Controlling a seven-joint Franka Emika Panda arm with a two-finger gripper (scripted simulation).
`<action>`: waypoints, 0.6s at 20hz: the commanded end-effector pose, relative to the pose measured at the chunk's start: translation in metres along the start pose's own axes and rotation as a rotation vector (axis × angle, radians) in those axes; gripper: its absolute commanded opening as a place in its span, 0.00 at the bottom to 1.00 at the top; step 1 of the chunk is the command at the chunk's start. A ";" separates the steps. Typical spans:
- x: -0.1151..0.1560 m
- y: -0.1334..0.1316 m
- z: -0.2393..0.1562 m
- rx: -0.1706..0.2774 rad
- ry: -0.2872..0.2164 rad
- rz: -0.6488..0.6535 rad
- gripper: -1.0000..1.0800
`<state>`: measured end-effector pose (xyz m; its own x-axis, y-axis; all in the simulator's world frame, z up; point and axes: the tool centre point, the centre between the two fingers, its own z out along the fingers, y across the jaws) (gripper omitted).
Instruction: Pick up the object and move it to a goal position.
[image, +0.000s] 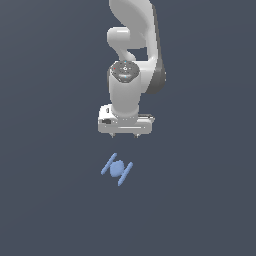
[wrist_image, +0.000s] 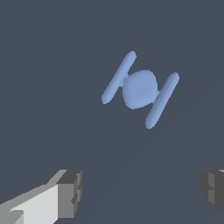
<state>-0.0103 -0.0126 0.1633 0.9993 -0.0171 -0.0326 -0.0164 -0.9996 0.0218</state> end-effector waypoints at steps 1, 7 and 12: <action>0.000 0.000 0.000 0.000 0.000 0.000 0.81; -0.005 -0.010 -0.002 0.006 -0.007 -0.021 0.81; -0.004 -0.010 -0.001 0.012 -0.006 -0.017 0.81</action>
<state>-0.0146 -0.0024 0.1648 0.9992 0.0023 -0.0387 0.0027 -0.9999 0.0123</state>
